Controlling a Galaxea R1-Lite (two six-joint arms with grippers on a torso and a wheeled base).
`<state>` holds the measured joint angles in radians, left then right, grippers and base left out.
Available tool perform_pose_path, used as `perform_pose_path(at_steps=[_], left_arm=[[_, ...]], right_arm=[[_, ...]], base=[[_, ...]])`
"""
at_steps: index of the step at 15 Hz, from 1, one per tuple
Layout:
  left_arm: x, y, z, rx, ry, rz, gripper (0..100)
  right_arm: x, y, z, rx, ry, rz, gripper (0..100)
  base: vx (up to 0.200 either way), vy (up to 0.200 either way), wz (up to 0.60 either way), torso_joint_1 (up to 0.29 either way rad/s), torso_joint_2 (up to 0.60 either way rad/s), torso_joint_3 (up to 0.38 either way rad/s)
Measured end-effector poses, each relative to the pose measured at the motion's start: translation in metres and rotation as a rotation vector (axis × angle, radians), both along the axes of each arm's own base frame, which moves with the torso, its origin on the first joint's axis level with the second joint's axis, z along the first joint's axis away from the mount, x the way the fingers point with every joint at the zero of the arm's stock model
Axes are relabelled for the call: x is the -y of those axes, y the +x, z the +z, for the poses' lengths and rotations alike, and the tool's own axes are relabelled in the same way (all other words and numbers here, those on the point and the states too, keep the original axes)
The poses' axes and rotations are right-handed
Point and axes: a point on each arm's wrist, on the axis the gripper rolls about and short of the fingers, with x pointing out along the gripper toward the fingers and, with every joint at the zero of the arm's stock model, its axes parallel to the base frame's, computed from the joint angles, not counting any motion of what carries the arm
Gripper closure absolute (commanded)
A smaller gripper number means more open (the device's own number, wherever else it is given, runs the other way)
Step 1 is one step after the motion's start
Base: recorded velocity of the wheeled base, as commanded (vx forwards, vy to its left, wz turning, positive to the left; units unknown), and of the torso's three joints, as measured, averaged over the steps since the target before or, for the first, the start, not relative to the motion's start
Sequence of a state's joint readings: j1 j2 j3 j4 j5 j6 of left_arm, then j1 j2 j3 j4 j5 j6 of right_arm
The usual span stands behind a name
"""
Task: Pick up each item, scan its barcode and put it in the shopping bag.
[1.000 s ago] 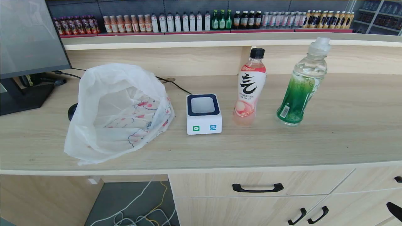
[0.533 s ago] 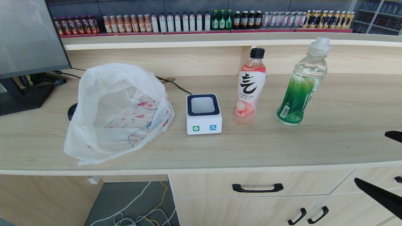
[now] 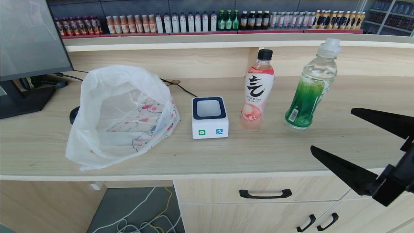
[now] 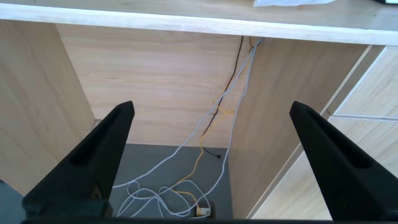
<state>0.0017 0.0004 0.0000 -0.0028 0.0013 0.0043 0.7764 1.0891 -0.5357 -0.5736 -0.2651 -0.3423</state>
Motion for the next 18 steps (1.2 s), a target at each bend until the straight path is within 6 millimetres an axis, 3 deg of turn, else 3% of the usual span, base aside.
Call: perform_pose_path(at_steps=[3,6,18], left_arm=[[0.000,0.000,0.000,0.000,0.000,0.000,0],[0.000,0.000,0.000,0.000,0.000,0.000,0],[0.000,0.000,0.000,0.000,0.000,0.000,0]], right_arm=[[-0.033,0.006,-0.004,-0.013,0.092,-0.070,0],[-0.053,0.013,-0.007,0.011,0.148,-0.140,0],[-0.098,0.059,-0.022,-0.043,0.267,-0.203,0]], base=[[0.000,0.000,0.00,0.000,0.00,0.000],[0.000,0.000,0.00,0.000,0.00,0.000],[0.000,0.000,0.00,0.000,0.00,0.000]])
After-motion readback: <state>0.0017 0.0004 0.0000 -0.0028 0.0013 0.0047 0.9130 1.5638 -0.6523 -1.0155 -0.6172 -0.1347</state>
